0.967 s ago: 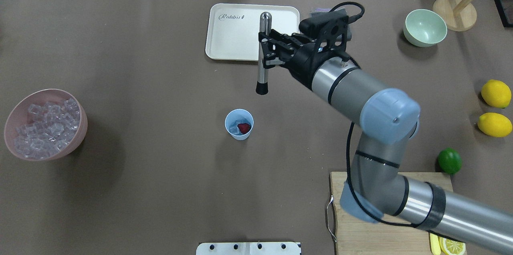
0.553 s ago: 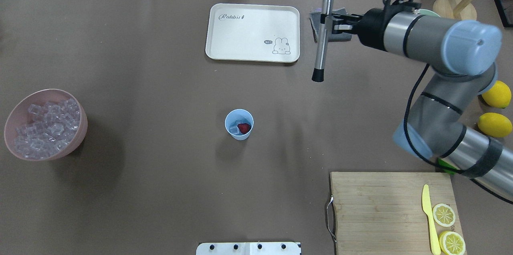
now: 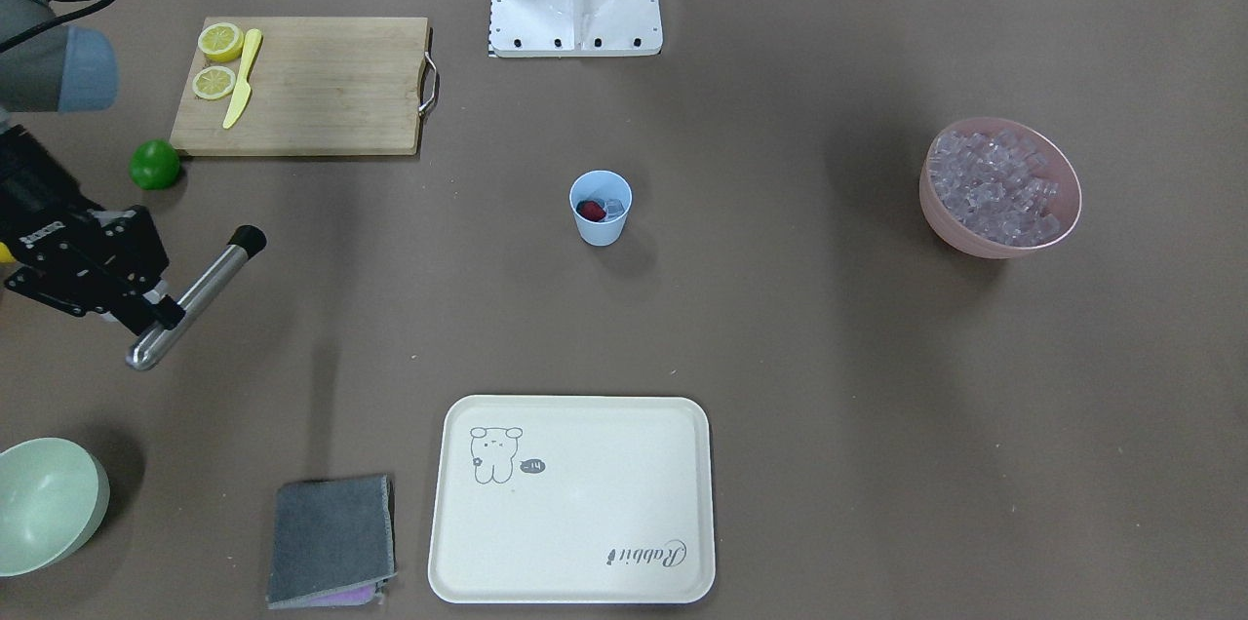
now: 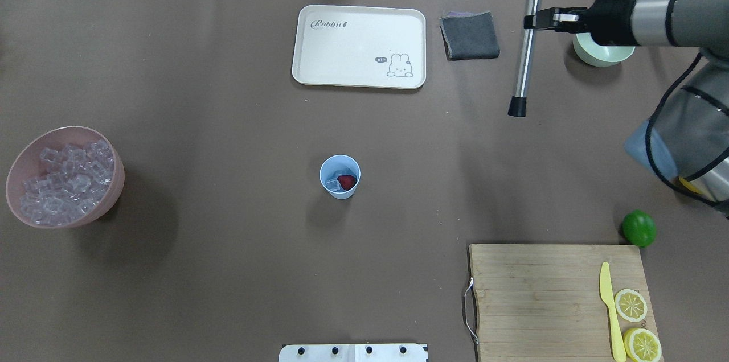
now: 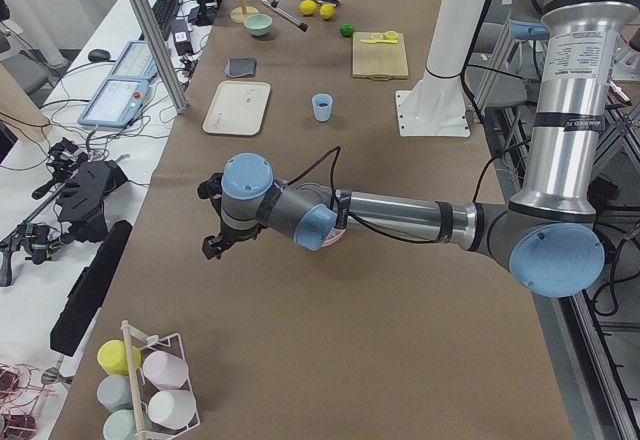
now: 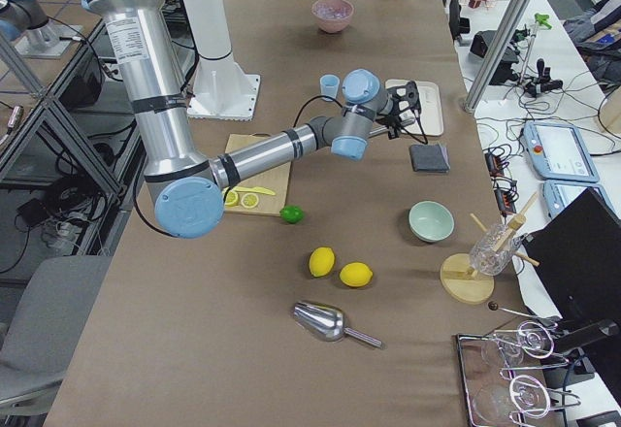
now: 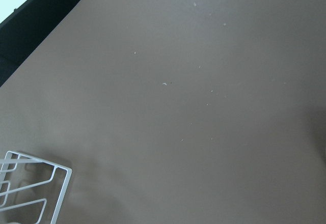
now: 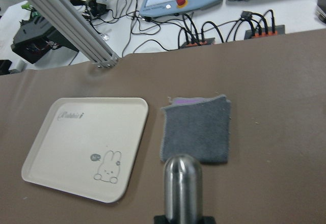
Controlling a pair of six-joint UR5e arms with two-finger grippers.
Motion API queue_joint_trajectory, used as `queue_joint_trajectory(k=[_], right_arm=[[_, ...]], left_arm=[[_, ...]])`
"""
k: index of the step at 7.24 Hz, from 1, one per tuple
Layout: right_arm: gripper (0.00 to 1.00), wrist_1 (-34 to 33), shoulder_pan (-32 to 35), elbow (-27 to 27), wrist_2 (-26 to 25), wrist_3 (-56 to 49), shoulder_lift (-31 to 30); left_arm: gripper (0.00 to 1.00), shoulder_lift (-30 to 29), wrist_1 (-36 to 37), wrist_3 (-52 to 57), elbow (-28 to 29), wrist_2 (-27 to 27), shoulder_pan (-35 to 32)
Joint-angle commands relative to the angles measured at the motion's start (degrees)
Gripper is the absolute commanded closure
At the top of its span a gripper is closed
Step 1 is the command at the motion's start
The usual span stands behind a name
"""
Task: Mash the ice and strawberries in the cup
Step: 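Carry the muddler with the right gripper beside the green bowl and lower it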
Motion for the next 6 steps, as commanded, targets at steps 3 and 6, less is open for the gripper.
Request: queue_joint_trajectory(k=[3, 6], right_arm=[[1.00, -0.54, 3.64, -15.21, 13.03, -4.38, -0.32], [1.00, -1.42, -1.61, -18.66, 12.44, -5.19, -0.49]], left_arm=[[0.03, -0.22, 0.05, -0.03, -1.68, 0.28, 0.00], [0.03, -0.04, 0.14, 0.15, -3.18, 0.55, -1.31]])
